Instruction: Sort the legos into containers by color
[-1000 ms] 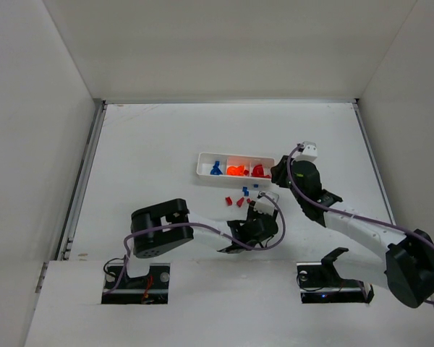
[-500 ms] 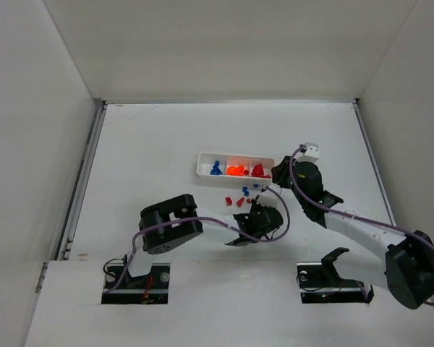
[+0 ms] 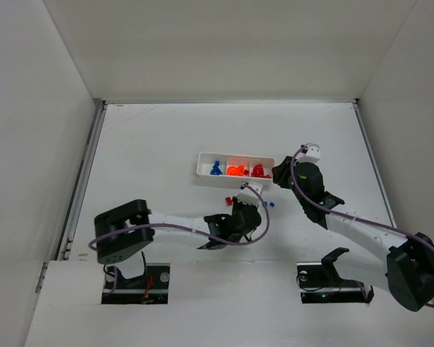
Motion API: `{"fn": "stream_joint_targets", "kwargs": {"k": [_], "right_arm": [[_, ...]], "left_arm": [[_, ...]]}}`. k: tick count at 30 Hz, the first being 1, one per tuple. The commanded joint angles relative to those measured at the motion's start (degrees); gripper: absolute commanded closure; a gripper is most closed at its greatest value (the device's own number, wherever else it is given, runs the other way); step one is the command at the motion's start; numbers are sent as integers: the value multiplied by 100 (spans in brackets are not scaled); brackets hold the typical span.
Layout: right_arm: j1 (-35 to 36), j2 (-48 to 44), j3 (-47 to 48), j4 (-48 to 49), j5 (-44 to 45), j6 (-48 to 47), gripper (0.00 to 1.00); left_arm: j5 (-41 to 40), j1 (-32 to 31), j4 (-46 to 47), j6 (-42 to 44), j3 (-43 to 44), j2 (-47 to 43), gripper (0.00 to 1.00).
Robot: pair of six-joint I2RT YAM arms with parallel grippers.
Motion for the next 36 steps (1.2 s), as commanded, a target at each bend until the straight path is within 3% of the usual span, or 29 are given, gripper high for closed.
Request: {"fn": "stream_joint_targets", "kwargs": {"k": [1,8,15,19,25,36], "right_arm": [[-19,-1,28,344,-7,46,56],[25,114,80,353,2,-16,56],[859,175,212,134,-25,-156,64],[1518,324,361,-69,107,-165,64],[2266,781,625,-227,397,-121,56],[2785,1923,1126,-183,529,-51,51]], "left_arm": [[-268,355,227,-50,-416,-1006,91],[487,1743,148,-445,-804,-1825,90],[1243,2922,139,-647,-488,-1414,89],[1498,3195,130,-762,-295,-1114,89],[1411,3450,60,-701,-31,-693,86],[1323,3609,77,-727,-39,-753,71]]}}
